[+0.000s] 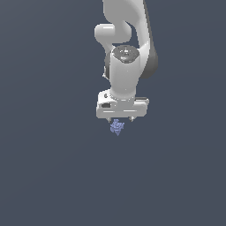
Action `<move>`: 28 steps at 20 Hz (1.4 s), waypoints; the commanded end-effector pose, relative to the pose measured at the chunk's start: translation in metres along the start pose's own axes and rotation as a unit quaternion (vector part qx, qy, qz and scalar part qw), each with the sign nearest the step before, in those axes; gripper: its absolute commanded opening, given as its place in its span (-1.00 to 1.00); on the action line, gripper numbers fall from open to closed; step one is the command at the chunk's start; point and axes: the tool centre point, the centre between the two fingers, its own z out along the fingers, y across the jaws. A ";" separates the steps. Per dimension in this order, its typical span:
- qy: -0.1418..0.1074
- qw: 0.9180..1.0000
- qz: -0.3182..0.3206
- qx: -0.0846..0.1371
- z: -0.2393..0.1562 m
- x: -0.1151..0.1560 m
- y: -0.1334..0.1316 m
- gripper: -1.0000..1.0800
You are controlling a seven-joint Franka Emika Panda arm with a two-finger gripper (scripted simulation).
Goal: Pick up the object and move it to a goal position.
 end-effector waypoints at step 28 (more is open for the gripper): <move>-0.007 0.995 0.102 0.009 0.024 -0.014 -0.006 0.92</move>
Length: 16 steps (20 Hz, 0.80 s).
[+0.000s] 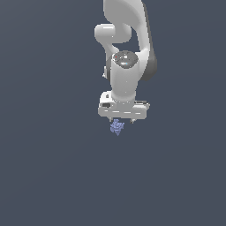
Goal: Pick up the object and move it to a goal position.
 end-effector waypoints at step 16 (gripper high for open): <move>-0.009 0.979 0.203 -0.012 0.067 -0.040 0.021 0.92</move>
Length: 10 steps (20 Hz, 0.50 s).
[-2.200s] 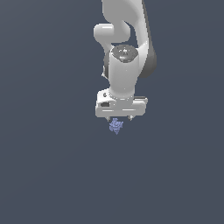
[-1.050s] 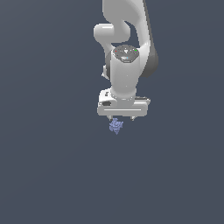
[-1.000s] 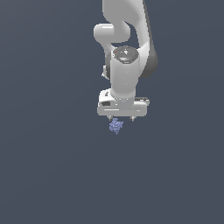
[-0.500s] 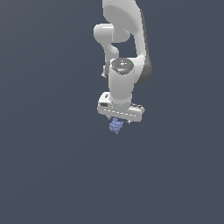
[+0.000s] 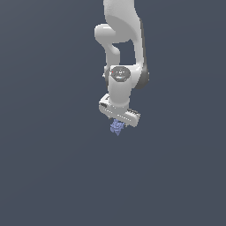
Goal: Pick up the object and move it to a goal position.
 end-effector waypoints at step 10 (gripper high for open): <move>-0.001 0.999 0.041 -0.003 0.012 -0.006 0.008 0.92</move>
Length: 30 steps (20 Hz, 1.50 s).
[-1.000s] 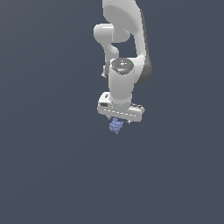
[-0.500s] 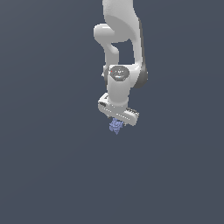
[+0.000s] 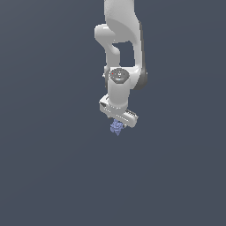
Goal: Pick up the object and move it to a goal position.
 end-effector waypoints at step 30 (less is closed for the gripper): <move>0.001 1.000 0.002 0.000 0.050 0.000 0.001 -1.00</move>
